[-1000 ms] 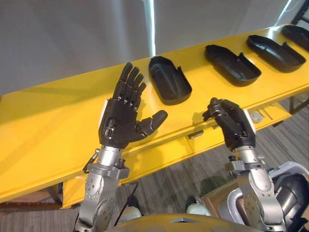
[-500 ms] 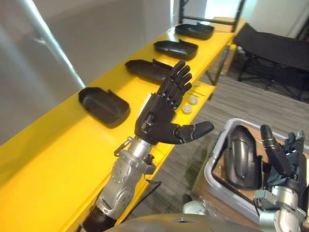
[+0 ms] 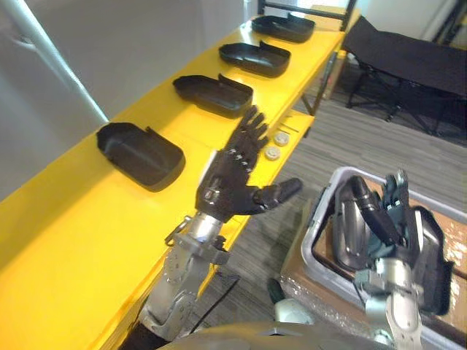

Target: Walk over and take three plastic housings, then place them on the shelf

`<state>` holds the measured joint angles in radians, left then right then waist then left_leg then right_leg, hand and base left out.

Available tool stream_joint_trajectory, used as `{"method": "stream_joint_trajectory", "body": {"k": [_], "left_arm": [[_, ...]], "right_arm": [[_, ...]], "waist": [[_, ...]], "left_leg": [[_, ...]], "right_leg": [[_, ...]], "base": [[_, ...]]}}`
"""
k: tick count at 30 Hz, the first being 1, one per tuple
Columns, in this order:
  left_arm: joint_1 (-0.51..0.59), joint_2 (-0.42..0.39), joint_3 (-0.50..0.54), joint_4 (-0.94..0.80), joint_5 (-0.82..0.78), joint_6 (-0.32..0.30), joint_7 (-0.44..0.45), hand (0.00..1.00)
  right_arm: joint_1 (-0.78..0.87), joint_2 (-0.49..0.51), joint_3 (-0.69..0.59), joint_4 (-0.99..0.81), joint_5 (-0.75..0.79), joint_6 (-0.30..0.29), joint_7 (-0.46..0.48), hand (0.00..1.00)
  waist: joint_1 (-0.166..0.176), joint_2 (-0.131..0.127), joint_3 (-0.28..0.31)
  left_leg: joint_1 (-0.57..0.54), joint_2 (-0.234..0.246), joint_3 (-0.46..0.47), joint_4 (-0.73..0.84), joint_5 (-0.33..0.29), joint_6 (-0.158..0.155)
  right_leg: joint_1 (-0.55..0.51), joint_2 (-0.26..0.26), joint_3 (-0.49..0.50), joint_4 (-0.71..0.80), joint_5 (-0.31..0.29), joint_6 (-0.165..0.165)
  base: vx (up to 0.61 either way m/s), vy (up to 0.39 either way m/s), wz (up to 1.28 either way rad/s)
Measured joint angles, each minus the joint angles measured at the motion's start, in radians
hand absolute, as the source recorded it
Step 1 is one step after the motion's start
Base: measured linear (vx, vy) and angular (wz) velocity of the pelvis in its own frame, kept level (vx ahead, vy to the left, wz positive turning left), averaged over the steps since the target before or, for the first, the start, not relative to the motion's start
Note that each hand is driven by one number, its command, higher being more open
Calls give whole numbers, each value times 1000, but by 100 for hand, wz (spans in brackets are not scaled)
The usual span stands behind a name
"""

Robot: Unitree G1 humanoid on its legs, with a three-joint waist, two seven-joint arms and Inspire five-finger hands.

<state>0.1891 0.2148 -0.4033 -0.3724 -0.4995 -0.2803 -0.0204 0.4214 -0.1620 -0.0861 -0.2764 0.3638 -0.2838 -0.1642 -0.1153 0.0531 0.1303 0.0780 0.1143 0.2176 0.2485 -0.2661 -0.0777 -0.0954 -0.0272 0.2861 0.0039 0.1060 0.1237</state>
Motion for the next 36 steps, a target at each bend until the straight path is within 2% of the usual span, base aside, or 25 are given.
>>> {"method": "stream_joint_trajectory", "body": {"k": [1, 2, 5, 7, 10, 12, 14, 16, 17, 19, 21, 22, 23, 25, 26, 27, 28, 29, 30, 31, 32, 33, 34, 35, 36], "left_arm": [[26, -2, 27, -9, -1, 0, 6, 100], [36, -4, 39, -12, -1, -1, 5, 100], [51, -2, 45, -13, 0, -7, -14, 100], [49, -2, 22, -22, -1, -30, -15, 100], [26, -4, -30, -62, 0, -55, -17, 100], [2, -8, -51, -73, 0, -73, -28, 100], [0, -12, -54, -83, -2, -81, -53, 100], [17, -11, -52, -86, 0, -90, -71, 100], [19, -8, -51, -85, 1, -87, -70, 100], [15, -7, -39, -85, 1, -87, -70, 100], [12, -2, 13, -78, 0, -85, -69, 100], [8, 2, 49, -63, 0, -85, -66, 100], [7, 1, 64, -55, 0, -85, -64, 100], [12, 2, 126, -23, -8, -84, -49, 100], [22, 0, 153, -14, -13, -81, -42, 100], [29, 0, 166, -12, -14, -79, -39, 100], [39, 3, 191, -12, -14, -78, -33, 100], [44, -1, 196, -5, -15, -70, -30, 100], [65, -26, 191, -1, -15, -50, -23, 100], [83, -40, 165, -1, -17, -38, -21, 100], [90, -48, 153, -1, -21, -32, -20, 100], [90, -67, 139, -2, -21, -21, -10, 100], [81, -77, 143, 0, -20, -22, 11, 100], [74, -80, 144, 5, -18, -21, 22, 100], [55, -85, 143, 20, -22, -21, 35, 100]], "right_arm": [[-23, -10, 4, 27, 0, -12, -1, 100], [-34, -11, 10, 42, 0, -18, -1, 100], [-22, 8, 52, 84, -1, -19, -47, 100], [-10, 13, 96, 84, -3, -19, -62, 100], [9, 26, 106, 84, -6, -25, -74, 100], [21, 56, 86, 83, -6, -44, -87, 100], [63, 99, 70, 68, 5, -80, -83, 100], [89, 113, 74, 45, 60, -96, -41, 100], [93, 116, 83, 39, 86, -97, -27, 100], [74, 113, 110, 38, 95, -97, -8, 100], [5, 92, 172, 62, 82, -97, -12, 100], [-58, 82, 208, 108, 52, -97, -26, 100], [-93, 81, 225, 138, 33, -97, -41, 100], [-199, 83, 281, 235, -9, -87, -93, 100], [-223, 84, 299, 250, -21, -64, -102, 100], [-229, 85, 305, 253, -27, -53, -102, 100], [-232, 89, 315, 254, -41, -36, -99, 100], [-231, 86, 314, 261, -44, -26, -97, 100], [-219, 67, 301, 264, -43, -6, -91, 100], [-187, 43, 278, 264, -41, 1, -83, 100], [-173, 33, 266, 264, -40, 7, -76, 100], [-160, -1, 242, 265, -29, 14, -55, 100], [-150, -21, 223, 269, -7, 18, -36, 100], [-144, -24, 213, 268, 1, 18, -27, 100], [-135, -28, 195, 268, 3, 18, -15, 100]], "waist": [[5, 10, 7], [7, 15, 13], [30, 11, 21], [34, 6, 25], [38, 5, 43], [47, 5, 63], [57, -14, 88], [74, -34, 101], [74, -31, 106], [84, -43, 97], [85, -35, 96], [88, -36, 85], [92, -39, 78], [134, -52, 61], [149, -62, 55], [155, -62, 53], [165, -78, 42], [164, -70, 37], [160, -43, 21], [138, -32, 15], [123, -27, 14], [98, -9, 18], [69, -17, 21], [57, -21, 19], [44, -11, 22]], "left_leg": [[-4, 2, -49, 31, -31, 0], [-5, 3, -57, 45, -48, 2], [-13, -1, -38, 78, -69, 16], [-23, -2, -44, 98, -75, 23], [-56, -1, -66, 193, -111, 31], [-49, 1, -74, 250, -135, 35], [-20, 0, -45, 279, -157, 46], [-16, 0, 4, 296, -167, 60], [-17, 2, 29, 280, -151, 74], [-16, 7, 73, 246, -118, 78], [-25, 44, 99, 205, -71, 66], [-40, 65, 103, 182, -41, 51], [-51, 76, 106, 173, -26, 44], [-86, 132, 132, 152, 24, -2], [-94, 165, 143, 154, 43, -35], [-99, 181, 149, 155, 52, -52], [-114, 218, 163, 163, 71, -86], [-122, 244, 164, 163, 86, -106], [-116, 294, 163, 128, 126, -120], [-90, 320, 165, 79, 175, -125], [-75, 329, 166, 56, 200, -122], [-57, 357, 168, 40, 239, -118], [-55, 376, 164, 58, 301, -107], [-67, 388, 154, 83, 323, -81], [-105, 414, 128, 132, 371, -35]], "right_leg": [[0, 11, 16, 3, 1, 1], [0, 15, 22, 6, 1, 2], [-2, 6, 27, 13, 2, 4], [-7, -3, 14, 24, -7, 6], [-58, 0, -14, 186, -82, 13], [-77, 13, -33, 290, -106, 9], [-78, 6, -57, 347, -112, 11], [-78, -36, -157, 314, -118, 8], [-89, -91, -255, 313, -123, -4], [-115, -148, -343, 368, -133, -23], [-106, -207, -411, 524, -179, -92], [-96, -256, -437, 597, -198, -119], [-87, -282, -442, 620, -199, -121], [-26, -379, -451, 608, -191, -119], [19, -416, -452, 550, -178, -113], [39, -427, -453, 495, -145, -121], [70, -422, -450, 370, -5, -133], [83, -386, -450, 356, -52, -68], [67, -342, -483, 361, -109, 5], [60, -320, -512, 394, -160, 78], [51, -317, -527, 430, -181, 105], [-12, -309, -532, 542, -204, 95], [-29, -302, -565, 527, -261, 61], [-8, -294, -588, 504, -302, 58], [8, -271, -603, 475, -331, 49]], "base": [[35, 91, -68], [34, 125, -39], [18, 108, -11], [8, 61, 18], [-21, 50, 22], [-91, 43, -1], [-189, 49, -31], [-298, 32, -60], [-359, 33, -75], [-228, -11, -60], [-110, -115, -45], [-49, -205, -32], [-58, -318, -40], [-49, -410, -59], [-28, -471, -58], [-20, -418, -68], [-22, -561, -58], [-31, -573, -74], [-8, -642, -52], [11, -499, -42], [27, -467, -26], [-54, -446, -40], [-83, -445, -46], [-71, -512, -44], [7, -544, -18]]}}
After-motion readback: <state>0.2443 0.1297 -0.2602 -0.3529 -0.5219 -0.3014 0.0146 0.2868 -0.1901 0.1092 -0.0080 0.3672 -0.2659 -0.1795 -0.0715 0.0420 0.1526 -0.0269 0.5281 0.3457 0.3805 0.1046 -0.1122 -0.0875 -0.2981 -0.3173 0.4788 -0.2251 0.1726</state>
